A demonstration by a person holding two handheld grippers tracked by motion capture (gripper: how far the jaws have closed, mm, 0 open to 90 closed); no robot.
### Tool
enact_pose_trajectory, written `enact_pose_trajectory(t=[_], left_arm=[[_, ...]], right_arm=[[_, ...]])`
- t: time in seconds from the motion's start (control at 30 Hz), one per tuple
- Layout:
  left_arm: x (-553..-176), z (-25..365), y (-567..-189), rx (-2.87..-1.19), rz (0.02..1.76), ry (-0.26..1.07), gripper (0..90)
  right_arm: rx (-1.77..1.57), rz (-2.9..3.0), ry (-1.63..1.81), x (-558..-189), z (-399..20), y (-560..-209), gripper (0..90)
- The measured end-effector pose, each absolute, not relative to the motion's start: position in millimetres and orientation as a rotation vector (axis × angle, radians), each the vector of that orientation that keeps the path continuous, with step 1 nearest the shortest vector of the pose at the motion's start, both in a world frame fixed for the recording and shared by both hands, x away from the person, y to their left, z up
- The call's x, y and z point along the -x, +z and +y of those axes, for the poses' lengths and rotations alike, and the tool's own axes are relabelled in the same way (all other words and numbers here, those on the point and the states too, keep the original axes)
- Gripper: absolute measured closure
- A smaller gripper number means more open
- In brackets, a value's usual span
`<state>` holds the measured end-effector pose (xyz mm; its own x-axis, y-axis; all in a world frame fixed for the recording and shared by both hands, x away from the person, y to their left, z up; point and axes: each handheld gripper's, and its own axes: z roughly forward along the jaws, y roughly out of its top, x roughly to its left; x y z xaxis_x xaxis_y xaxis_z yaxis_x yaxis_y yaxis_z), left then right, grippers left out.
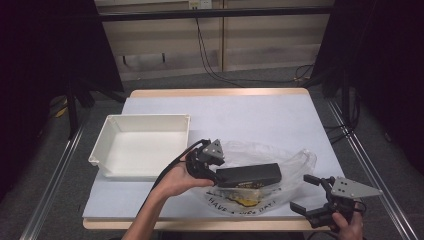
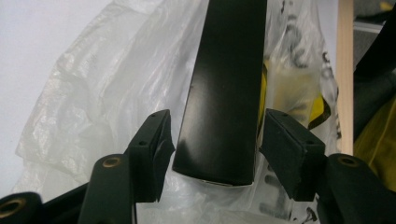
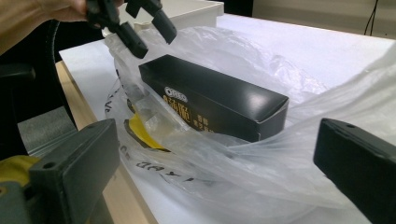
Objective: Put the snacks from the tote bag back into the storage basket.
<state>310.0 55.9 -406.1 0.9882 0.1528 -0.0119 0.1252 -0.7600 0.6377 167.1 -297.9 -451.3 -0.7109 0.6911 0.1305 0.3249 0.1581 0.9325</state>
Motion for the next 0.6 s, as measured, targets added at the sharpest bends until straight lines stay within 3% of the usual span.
enact_pose_trajectory(t=[0.6], left_arm=[[-314.0, 45.7, -422.5, -2.536, 0.154, 0.036, 37.6]], right_arm=[[-1.018, 2.119, 1.542, -171.9, -303.4, -456.0, 1.1]])
